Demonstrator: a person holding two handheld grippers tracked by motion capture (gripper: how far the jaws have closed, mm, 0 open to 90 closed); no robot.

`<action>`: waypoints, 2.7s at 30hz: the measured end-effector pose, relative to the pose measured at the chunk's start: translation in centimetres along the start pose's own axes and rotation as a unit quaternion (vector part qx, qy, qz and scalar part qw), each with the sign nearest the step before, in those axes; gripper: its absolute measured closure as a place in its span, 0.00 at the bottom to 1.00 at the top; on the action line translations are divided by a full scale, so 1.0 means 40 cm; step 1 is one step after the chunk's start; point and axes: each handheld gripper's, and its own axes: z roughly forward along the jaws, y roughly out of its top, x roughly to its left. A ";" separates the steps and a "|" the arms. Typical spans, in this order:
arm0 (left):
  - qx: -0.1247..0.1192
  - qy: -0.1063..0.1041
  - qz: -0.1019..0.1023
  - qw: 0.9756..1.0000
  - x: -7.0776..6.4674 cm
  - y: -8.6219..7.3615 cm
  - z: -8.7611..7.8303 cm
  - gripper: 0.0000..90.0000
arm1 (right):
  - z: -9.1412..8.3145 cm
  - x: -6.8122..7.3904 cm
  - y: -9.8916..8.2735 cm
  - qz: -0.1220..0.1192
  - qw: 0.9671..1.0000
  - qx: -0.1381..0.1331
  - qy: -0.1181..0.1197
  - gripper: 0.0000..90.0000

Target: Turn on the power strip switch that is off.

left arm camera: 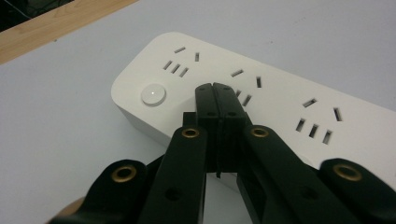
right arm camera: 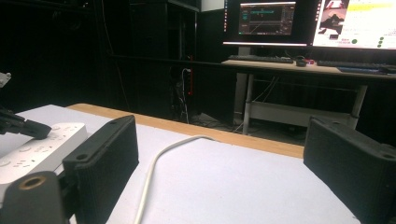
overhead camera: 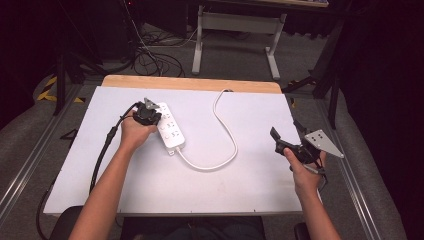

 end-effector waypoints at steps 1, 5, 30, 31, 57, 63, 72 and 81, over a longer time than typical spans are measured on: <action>0.002 -0.002 0.001 1.000 0.003 0.001 -0.001 1.00 | -0.001 0.002 0.000 0.001 1.000 0.001 0.000 0.12; 0.000 -0.004 -0.003 1.000 0.004 0.001 0.000 1.00 | -0.003 0.001 0.000 -0.002 1.000 0.000 -0.002 0.12; -0.001 -0.001 -0.037 0.999 0.007 0.006 -0.001 1.00 | 0.007 0.004 -0.004 -0.003 1.000 0.006 0.005 0.12; -0.002 -0.004 -0.045 0.999 0.006 0.006 0.000 1.00 | 0.007 0.004 -0.004 -0.003 1.000 0.006 0.005 0.12; -0.160 -0.001 -0.081 0.984 -0.011 0.026 -0.147 0.92 | 0.007 0.000 -0.003 -0.002 1.000 0.003 0.006 0.12; -0.188 0.015 -0.075 0.979 -0.039 0.015 -0.200 0.88 | 0.008 -0.001 -0.003 -0.002 1.000 0.004 0.003 0.12; -0.207 0.028 -0.084 0.974 -0.041 -0.021 -0.262 0.77 | 0.007 0.000 -0.002 -0.001 1.000 0.000 0.006 0.12; -0.237 0.034 -0.080 0.968 -0.065 -0.065 -0.352 0.66 | 0.010 0.005 -0.005 -0.005 1.000 0.004 0.010 0.12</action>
